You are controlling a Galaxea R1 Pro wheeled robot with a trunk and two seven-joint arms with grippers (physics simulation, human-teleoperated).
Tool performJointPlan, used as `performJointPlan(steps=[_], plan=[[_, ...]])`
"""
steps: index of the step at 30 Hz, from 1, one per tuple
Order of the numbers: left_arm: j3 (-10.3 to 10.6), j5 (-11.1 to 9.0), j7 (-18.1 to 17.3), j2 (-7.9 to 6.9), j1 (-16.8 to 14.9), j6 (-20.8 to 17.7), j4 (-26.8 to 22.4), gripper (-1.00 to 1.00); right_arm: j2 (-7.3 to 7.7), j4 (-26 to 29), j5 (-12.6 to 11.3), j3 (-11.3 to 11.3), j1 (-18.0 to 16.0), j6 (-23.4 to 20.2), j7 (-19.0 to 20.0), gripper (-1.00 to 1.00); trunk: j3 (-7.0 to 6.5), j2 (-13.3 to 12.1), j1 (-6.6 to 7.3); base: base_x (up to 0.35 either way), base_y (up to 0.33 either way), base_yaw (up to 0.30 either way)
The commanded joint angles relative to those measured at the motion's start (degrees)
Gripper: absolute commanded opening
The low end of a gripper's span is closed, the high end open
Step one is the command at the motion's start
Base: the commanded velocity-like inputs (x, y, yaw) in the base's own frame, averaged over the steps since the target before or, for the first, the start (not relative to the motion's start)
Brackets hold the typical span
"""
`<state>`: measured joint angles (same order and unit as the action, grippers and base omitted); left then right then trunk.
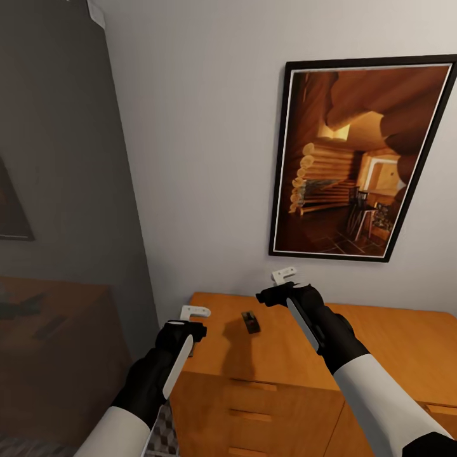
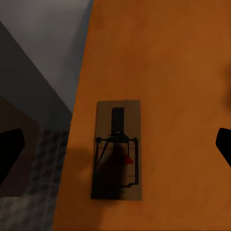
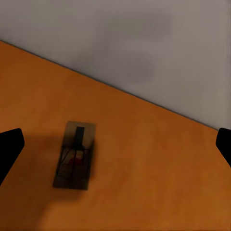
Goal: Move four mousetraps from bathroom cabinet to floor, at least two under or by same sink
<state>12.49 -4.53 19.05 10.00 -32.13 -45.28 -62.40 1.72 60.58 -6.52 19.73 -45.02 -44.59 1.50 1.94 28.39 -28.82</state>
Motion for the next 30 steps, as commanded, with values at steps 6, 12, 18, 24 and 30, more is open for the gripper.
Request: performJointPlan(steps=[6, 12, 18, 24, 30], plan=[[0.0, -0.4, 0.5, 0.00, 0.0, -0.2, 1.3, 1.00, 0.07, 0.1, -0.4, 0.1, -0.1, -0.2, -0.2, 1.00, 1.21, 2.5, -1.36, 0.000, 0.000, 0.000], [-0.1, -0.4, 0.5, 0.00, 0.0, -0.1, 1.9, 1.00, 0.08, 0.1, -0.4, 0.1, -0.1, -0.2, -0.2, 1.00, 2.29, 5.0, -2.67, 0.000, 0.000, 0.000], [-0.1, -0.4, 0.6, 0.00, 0.0, -0.1, 2.1, 1.00, 0.09, 0.1, -0.4, 0.1, -0.1, -0.2, -0.2, 1.00, 3.01, 6.6, -3.55, 0.000, 0.000, 0.000], [-0.3, -0.4, 0.6, 0.00, 0.0, 0.0, 2.1, 1.00, 0.10, 0.1, -0.4, 0.1, -0.1, -0.2, -0.2, 1.00, 3.01, 6.6, -3.55, 0.000, 0.000, 0.000], [-0.2, -0.5, 0.7, 0.00, 0.0, 0.0, 2.1, 1.00, 0.11, 0.1, -0.3, 0.1, -0.1, -0.2, -0.2, 1.00, 3.01, 6.6, -3.55, 0.000, 0.000, 0.000]])
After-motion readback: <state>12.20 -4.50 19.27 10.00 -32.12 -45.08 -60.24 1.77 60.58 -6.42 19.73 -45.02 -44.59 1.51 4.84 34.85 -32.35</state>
